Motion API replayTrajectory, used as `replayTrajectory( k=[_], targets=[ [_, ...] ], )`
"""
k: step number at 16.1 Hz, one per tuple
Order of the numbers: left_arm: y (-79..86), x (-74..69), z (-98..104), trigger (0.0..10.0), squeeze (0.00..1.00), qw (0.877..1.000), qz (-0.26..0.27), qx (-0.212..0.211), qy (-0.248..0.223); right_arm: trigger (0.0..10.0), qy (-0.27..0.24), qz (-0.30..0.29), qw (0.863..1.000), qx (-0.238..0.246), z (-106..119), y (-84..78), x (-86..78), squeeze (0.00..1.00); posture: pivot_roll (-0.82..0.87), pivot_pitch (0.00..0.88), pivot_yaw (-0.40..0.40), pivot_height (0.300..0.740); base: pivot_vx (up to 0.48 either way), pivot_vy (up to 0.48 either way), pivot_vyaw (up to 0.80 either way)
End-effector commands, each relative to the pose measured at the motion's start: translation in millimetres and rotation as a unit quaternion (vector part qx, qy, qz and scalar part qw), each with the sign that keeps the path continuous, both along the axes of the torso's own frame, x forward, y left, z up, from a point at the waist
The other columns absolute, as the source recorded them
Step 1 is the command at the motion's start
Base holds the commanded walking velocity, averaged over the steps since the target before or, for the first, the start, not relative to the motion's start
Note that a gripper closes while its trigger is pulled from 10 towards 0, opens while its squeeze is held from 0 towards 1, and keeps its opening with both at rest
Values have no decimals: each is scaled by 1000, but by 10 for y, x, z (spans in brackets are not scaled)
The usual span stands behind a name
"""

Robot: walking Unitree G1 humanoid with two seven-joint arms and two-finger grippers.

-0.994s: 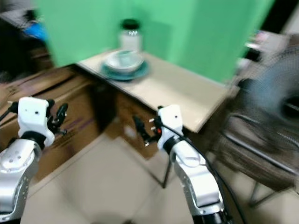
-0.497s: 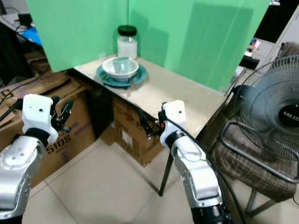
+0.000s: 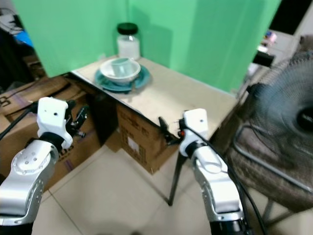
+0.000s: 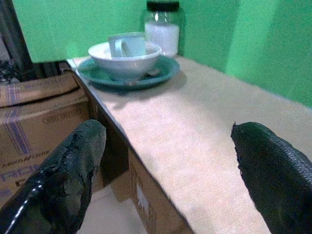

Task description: Setting the table

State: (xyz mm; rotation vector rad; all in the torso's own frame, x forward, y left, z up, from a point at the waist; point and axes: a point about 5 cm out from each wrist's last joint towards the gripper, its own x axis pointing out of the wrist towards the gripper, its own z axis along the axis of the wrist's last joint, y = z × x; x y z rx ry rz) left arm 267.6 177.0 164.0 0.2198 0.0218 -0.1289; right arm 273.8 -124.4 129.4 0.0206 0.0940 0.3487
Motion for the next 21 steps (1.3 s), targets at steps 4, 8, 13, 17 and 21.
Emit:
replayTrajectory(
  k=[4,8,13,17,21],
  targets=[
    [66,0,26,10000,0,1000,8,5,-5,10000,-20,18,1000,7,89,87,19,694,169,0,-16,740,298,0,738],
    [76,-1,32,10000,0,1000,7,5,-6,10000,-23,21,1000,6,92,106,15,647,169,0,-16,740,313,0,345],
    [69,-10,22,10000,0,1000,5,6,-5,10000,-20,18,1000,7,81,98,12,596,170,0,-20,740,320,0,0],
    [64,-22,13,10000,0,1000,3,8,-5,10000,-20,19,1000,8,80,93,16,498,181,0,-33,740,321,0,0],
    [99,-46,35,10000,0,1000,-9,25,-4,10000,-17,10,1000,19,80,94,-2,0,186,0,-3,740,321,0,0]
  ],
)
